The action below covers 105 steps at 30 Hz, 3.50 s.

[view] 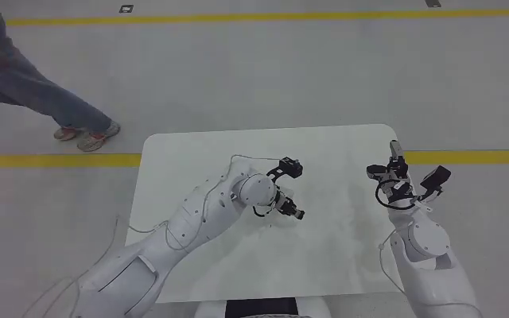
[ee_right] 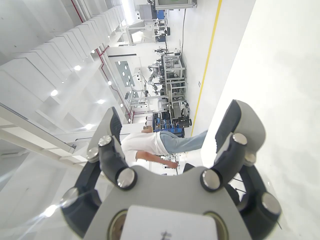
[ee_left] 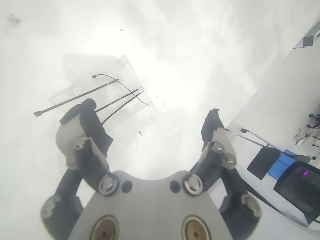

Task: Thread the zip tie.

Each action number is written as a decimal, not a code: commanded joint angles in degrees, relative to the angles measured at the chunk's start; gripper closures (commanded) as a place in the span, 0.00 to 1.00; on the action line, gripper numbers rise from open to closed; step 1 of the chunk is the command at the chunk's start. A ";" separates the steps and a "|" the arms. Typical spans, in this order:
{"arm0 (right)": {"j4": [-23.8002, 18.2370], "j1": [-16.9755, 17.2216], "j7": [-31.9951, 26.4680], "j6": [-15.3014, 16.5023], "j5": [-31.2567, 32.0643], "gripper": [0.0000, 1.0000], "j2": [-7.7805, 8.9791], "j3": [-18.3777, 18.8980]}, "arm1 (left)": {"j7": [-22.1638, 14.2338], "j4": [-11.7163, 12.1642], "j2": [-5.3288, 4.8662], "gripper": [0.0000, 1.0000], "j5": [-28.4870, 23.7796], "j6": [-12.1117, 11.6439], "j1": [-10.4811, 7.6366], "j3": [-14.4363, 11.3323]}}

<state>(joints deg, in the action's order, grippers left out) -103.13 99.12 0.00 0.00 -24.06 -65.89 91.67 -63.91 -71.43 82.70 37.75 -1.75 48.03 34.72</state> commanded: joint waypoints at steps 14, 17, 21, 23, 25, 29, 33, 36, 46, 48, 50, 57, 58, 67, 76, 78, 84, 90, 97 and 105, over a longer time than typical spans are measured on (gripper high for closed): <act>0.00 0.00 0.00 0.00 0.00 0.00 0.00 0.00 | 0.71 3.79 1.40 0.00 -1.71 -0.37 -1.79 -4.10; 0.00 0.00 0.00 0.00 0.00 0.00 0.00 0.00 | 0.54 4.43 1.64 0.00 -1.99 -0.41 -2.09 -4.78; 0.00 0.00 0.00 0.00 0.00 0.00 0.00 0.00 | 0.32 4.99 1.87 0.00 -2.51 -0.65 -2.44 -5.43; 0.00 0.00 0.00 0.00 0.00 0.00 0.00 0.00 | 0.32 5.17 1.93 0.00 -2.74 -0.83 -2.52 -5.66; 0.00 0.00 0.00 0.00 0.00 0.00 0.00 0.00 | 0.15 5.24 1.98 0.00 -3.03 -1.11 -2.58 -5.94; 0.00 0.00 0.00 0.00 0.00 0.00 0.00 0.00 | -0.78 5.13 2.02 0.00 -3.21 -1.81 -2.72 -6.64; 0.00 0.00 0.00 0.00 0.00 0.00 0.00 0.00 | -1.12 4.90 2.01 0.00 -3.46 -2.24 -2.64 -7.18; 0.00 0.00 0.00 0.00 0.00 0.00 0.00 0.00 | -1.90 4.71 1.94 0.00 -3.63 -2.89 -2.64 -7.59; 0.00 0.00 0.00 0.00 0.00 0.00 0.00 0.00 | -5.09 4.35 1.85 0.00 -4.62 -4.48 -2.86 -9.24; 0.00 0.00 0.00 0.00 0.00 0.00 0.00 0.00 | -5.65 4.24 1.84 0.00 -4.95 -4.86 -3.01 -9.51; 0.00 0.00 0.00 0.00 0.00 0.00 0.00 0.00 | -6.17 4.12 1.78 0.00 -5.16 -5.32 -3.15 -9.68; 0.00 0.00 0.00 0.00 0.00 0.00 0.00 0.00 | -6.29 3.45 0.98 0.00 -5.16 -5.57 -3.65 -8.94; 0.00 0.00 0.00 0.00 0.00 0.00 0.00 0.00 | -6.07 3.27 0.77 0.00 -4.79 -5.35 -3.72 -8.70; 0.00 0.00 0.00 0.00 0.00 0.00 0.00 0.00 | -9.23 0.98 -0.60 0.00 -0.15 -7.41 -5.45 -8.92; 0.00 0.00 0.00 0.00 0.00 0.00 0.00 0.00 | -10.25 -1.67 -1.37 0.00 1.89 -9.92 -6.98 -9.02; 0.00 0.00 0.00 0.00 0.00 0.00 0.00 0.00 | -10.59 -2.23 -1.57 0.00 1.86 -10.60 -7.08 -9.03; 0.00 0.00 0.00 0.00 0.00 0.00 0.00 0.00 | -10.39 -2.45 -1.68 0.00 1.64 -10.41 -7.06 -8.75; 0.00 0.00 0.00 0.00 0.00 0.00 0.00 0.00 | -10.39 -2.45 -1.68 0.00 1.64 -10.41 -7.06 -8.75; 0.00 0.00 0.00 0.00 0.00 0.00 0.00 0.00 | -10.39 -2.45 -1.68 0.00 1.64 -10.41 -7.06 -8.75; 0.00 0.00 0.00 0.00 0.00 0.00 0.00 0.00 | -10.39 -2.45 -1.68 0.00 1.64 -10.41 -7.06 -8.75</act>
<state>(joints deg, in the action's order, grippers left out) -103.13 99.12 0.00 0.00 -24.06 -65.89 91.67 -74.29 -73.88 81.02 39.40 -12.16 40.97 25.97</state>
